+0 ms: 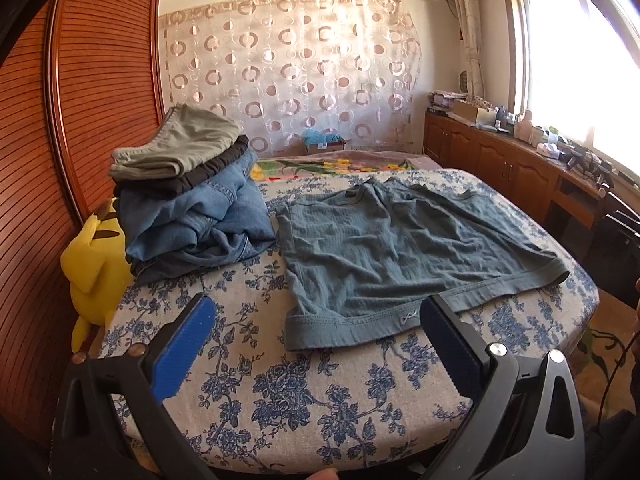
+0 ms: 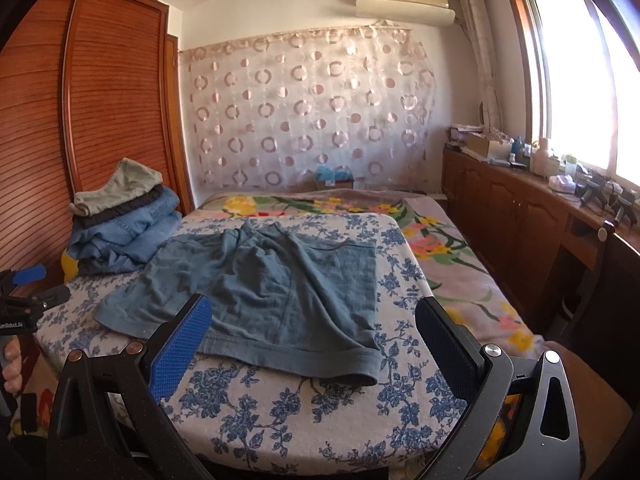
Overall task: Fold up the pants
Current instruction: 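Move both tools down toward the waistband of the grey-blue shorts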
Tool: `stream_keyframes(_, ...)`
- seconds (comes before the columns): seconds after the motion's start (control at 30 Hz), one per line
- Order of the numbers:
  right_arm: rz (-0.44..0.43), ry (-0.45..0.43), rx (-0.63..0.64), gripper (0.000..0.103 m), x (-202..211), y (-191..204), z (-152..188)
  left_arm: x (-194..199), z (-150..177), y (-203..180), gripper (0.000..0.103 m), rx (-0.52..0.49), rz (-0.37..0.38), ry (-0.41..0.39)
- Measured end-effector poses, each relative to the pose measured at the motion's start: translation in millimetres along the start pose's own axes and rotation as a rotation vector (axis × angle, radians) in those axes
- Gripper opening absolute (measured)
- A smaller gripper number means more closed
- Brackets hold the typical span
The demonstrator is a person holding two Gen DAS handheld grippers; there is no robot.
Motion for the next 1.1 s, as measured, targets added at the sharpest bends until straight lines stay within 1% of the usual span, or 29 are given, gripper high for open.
stream_keyframes(0.2, -0.003, 0.037, 0.003, 0.103, -11, -6, 13, -23, 15, 8, 0.103, -0.018, -0.012, 0.073)
stream_keyframes(0.37, -0.007, 0.081, 0.017, 0.102, -23, -8, 26, -40, 26, 19, 0.103, -0.029, -0.048, 0.123)
stream_keyframes(0.57, -0.009, 0.124, 0.009, 0.101, -35, -16, 40, -51, 29, 33, 0.102, -0.037, -0.074, 0.150)
stream_keyframes(0.73, -0.011, 0.145, 0.021, 0.100, -40, -16, 45, -63, 31, 44, 0.097, -0.060, -0.124, 0.171)
stream_keyframes(0.83, -0.010, 0.150, 0.024, 0.100, -40, -18, 45, -68, 33, 49, 0.094, -0.063, -0.127, 0.191)
stream_keyframes(0.93, -0.007, 0.155, 0.030, 0.100, -42, -19, 45, -72, 35, 47, 0.093, -0.079, -0.120, 0.206)
stream_keyframes(1.03, -0.009, 0.165, 0.042, 0.100, -46, -19, 46, -75, 31, 43, 0.092, -0.085, -0.106, 0.208)
stream_keyframes(1.1, -0.016, 0.174, 0.052, 0.098, -48, -19, 47, -78, 26, 40, 0.088, -0.084, -0.101, 0.199)
Point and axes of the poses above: each gripper's, at about its wrist camera, not at the fingertips, and x roughly against the way its jaws point, y to its left, z to its underside, the point moved 2 cm from there along -x, roughly the way its jaws point, and after that the axes turned 14 degrees about x, right-handed, at the moved point
